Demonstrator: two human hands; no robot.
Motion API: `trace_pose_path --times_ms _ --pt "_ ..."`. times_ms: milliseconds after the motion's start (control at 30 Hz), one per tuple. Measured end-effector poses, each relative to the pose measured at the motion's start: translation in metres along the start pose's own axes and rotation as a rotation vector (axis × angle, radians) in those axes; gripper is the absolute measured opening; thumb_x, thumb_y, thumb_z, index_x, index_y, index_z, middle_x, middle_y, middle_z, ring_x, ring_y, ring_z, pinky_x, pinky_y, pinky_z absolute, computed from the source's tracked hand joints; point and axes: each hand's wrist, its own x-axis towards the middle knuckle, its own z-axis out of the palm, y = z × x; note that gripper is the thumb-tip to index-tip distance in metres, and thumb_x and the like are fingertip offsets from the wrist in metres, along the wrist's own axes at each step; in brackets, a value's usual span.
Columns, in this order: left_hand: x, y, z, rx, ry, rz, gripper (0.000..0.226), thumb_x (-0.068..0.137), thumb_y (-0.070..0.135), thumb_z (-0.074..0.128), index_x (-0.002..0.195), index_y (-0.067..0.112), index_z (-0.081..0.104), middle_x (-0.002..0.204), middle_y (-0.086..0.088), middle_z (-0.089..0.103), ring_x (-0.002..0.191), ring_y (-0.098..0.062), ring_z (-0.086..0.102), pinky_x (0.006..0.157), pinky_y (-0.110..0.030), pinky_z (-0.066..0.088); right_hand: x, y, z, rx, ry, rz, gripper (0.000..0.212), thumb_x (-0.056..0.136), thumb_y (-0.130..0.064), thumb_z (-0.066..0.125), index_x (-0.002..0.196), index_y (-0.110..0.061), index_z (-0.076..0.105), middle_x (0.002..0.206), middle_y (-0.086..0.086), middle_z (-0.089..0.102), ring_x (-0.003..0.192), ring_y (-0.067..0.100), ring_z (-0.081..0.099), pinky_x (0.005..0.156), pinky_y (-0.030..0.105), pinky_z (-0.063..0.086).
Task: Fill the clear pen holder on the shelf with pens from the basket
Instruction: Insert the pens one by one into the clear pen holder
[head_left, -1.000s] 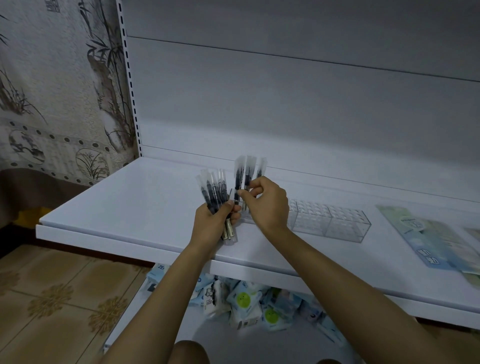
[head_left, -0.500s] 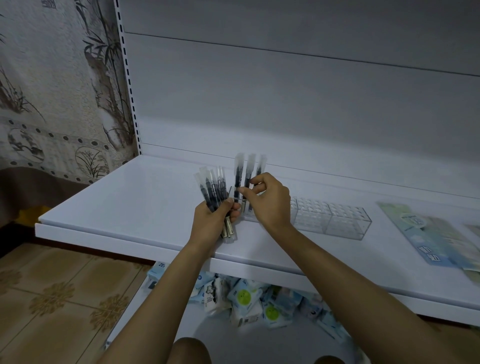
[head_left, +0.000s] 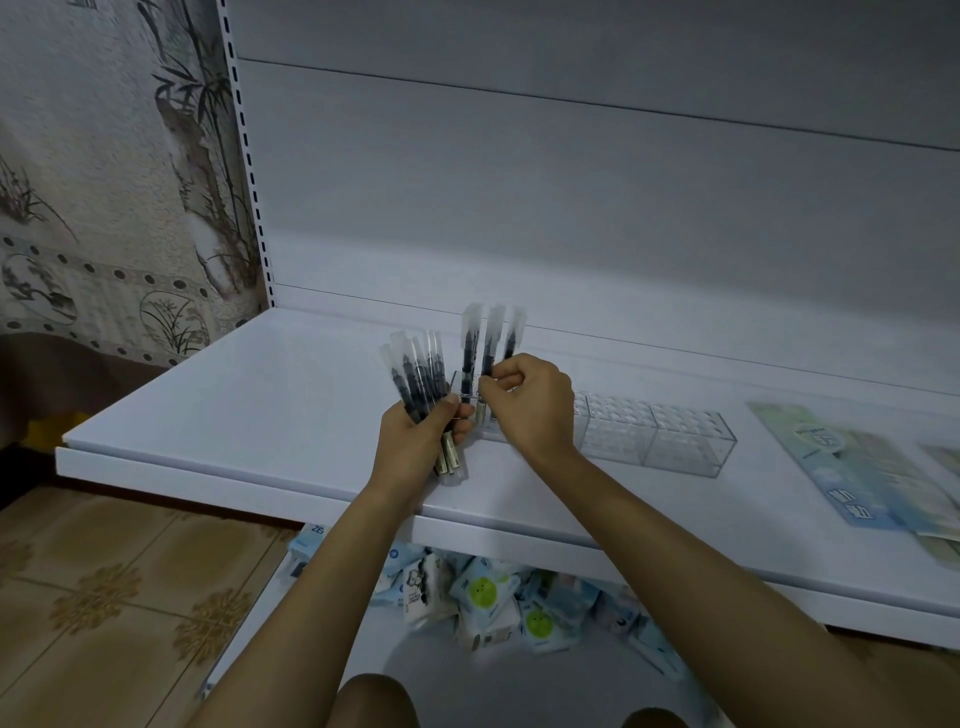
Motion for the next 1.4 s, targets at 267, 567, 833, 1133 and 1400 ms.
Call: trace_pose_path --times_ms 267,567,833,1133,1400 --pt "0.000 0.000 0.000 0.000 -0.004 0.004 0.013 0.095 0.010 0.055 0.088 0.012 0.066 0.083 -0.010 0.070 0.069 -0.015 0.063 0.071 -0.025 0.054 0.005 -0.004 -0.001 -0.014 -0.034 0.049 0.010 0.077 -0.020 0.070 0.083 -0.012 0.069 0.070 -0.003 0.066 0.071 0.017 0.065 0.066 0.030 0.053" --pt "0.003 -0.002 -0.001 -0.048 -0.016 -0.010 0.010 0.095 0.010 0.054 0.097 0.011 0.064 0.084 -0.012 0.069 0.069 -0.015 0.062 0.069 -0.025 0.053 0.009 -0.002 0.001 -0.030 -0.035 0.043 0.010 0.076 -0.021 0.070 0.083 -0.014 0.070 0.072 -0.002 0.067 0.071 0.017 0.065 0.066 0.028 0.053" --pt "0.004 -0.004 -0.001 -0.019 0.005 -0.017 0.010 0.095 0.011 0.056 0.095 0.008 0.066 0.087 -0.014 0.071 0.071 -0.017 0.064 0.071 -0.028 0.054 0.004 0.009 0.003 -0.032 -0.022 -0.135 0.015 0.085 -0.020 0.067 0.095 -0.009 0.071 0.059 -0.011 0.052 0.057 0.009 0.051 0.060 0.024 0.046" --pt "0.003 -0.003 -0.001 -0.072 -0.008 0.001 0.009 0.096 0.007 0.052 0.100 0.006 0.061 0.085 -0.016 0.064 0.066 -0.014 0.061 0.063 -0.022 0.053 0.000 0.014 0.001 0.030 -0.019 -0.192 0.009 0.085 -0.016 0.068 0.090 -0.009 0.068 0.060 0.001 0.058 0.059 0.021 0.059 0.060 0.037 0.053" --pt "0.002 -0.003 0.000 -0.085 0.001 0.010 0.010 0.096 0.007 0.052 0.098 0.008 0.061 0.083 -0.013 0.065 0.064 -0.013 0.062 0.063 -0.021 0.055 0.000 0.017 0.001 0.024 -0.018 -0.234 0.011 0.086 -0.017 0.068 0.092 -0.008 0.068 0.061 0.003 0.059 0.058 0.020 0.058 0.059 0.037 0.053"
